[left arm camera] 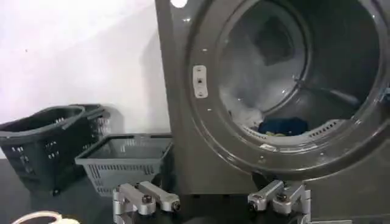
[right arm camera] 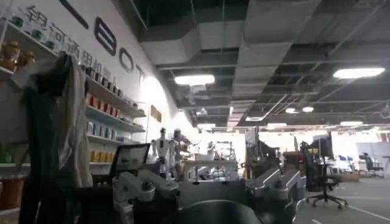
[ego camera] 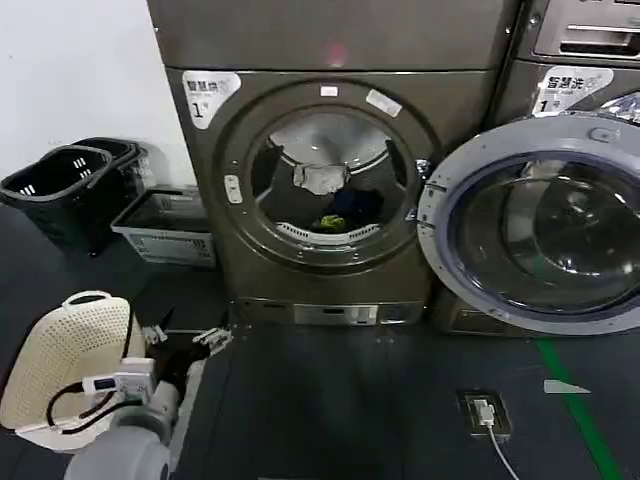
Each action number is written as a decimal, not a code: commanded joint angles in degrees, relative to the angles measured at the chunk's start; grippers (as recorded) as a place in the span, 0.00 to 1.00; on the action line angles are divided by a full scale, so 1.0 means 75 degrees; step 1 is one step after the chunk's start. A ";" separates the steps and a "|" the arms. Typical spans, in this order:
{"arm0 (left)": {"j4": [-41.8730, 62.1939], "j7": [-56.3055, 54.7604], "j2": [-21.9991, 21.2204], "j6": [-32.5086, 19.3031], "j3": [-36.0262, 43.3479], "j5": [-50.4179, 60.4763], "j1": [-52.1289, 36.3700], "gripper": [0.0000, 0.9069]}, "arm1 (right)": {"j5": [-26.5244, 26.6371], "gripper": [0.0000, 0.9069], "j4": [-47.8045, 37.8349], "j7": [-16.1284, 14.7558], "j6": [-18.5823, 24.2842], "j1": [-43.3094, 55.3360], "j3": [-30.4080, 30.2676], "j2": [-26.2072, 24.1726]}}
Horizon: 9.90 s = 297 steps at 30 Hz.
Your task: Grasp the clothes from the dryer.
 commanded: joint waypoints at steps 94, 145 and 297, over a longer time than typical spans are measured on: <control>0.0207 0.0097 0.0007 0.0374 0.0156 0.0107 -0.0203 1.00 | 0.0308 1.00 -0.0054 0.0336 0.0381 -0.0115 0.0195 0.0150; 0.0183 0.0192 0.0032 0.0374 -0.0024 0.0135 -0.0136 1.00 | 0.0293 1.00 -0.0016 0.0343 0.0394 -0.0035 0.0056 0.0214; 0.7782 1.0307 0.0336 -0.6534 0.0604 0.8642 -0.5499 0.00 | -0.0012 1.00 0.0215 0.0271 0.0536 0.0092 -0.0451 -0.0014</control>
